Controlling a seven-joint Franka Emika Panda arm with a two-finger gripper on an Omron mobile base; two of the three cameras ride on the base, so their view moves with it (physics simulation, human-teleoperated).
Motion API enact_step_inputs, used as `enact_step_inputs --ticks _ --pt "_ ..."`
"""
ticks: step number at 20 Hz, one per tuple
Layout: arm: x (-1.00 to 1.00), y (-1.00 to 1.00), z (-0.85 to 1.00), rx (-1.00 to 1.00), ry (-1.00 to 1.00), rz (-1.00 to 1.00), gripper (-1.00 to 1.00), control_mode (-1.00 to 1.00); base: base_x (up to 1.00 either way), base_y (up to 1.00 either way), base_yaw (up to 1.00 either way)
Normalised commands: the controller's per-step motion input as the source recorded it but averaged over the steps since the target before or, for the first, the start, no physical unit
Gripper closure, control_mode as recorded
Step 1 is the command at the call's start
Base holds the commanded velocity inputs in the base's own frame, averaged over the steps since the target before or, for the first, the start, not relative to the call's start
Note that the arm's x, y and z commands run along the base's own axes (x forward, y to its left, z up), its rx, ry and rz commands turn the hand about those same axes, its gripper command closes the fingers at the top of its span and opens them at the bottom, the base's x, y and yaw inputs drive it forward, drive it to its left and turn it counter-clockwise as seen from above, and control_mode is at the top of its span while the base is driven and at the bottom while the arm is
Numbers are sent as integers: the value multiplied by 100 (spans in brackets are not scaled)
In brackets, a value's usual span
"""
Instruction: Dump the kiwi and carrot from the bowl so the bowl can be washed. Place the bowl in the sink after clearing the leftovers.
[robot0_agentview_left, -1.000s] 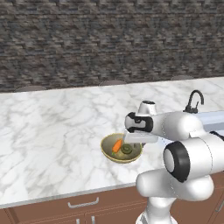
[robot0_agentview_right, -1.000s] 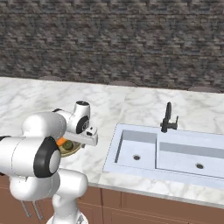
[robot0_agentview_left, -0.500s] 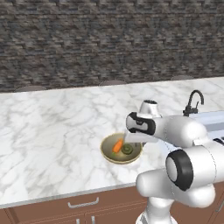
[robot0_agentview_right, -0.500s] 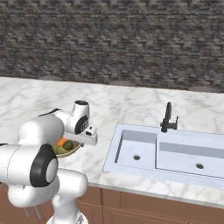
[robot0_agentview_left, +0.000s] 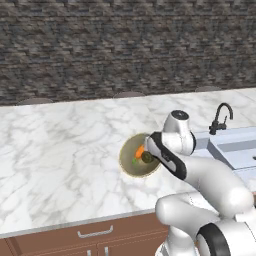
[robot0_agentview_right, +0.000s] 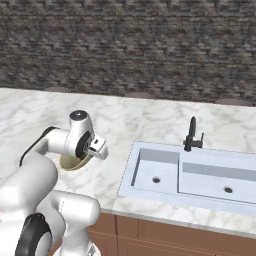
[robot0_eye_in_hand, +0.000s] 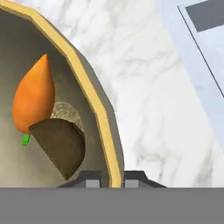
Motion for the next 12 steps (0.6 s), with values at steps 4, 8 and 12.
enact_step_inputs --ticks 4,8,12 --pt "-13 0 46 -9 -15 -31 100 -100 0 0 0" --pt "-5 0 2 -16 1 -26 100 -100 0 0 0" --pt "0 1 0 -7 1 0 100 -100 0 0 0"
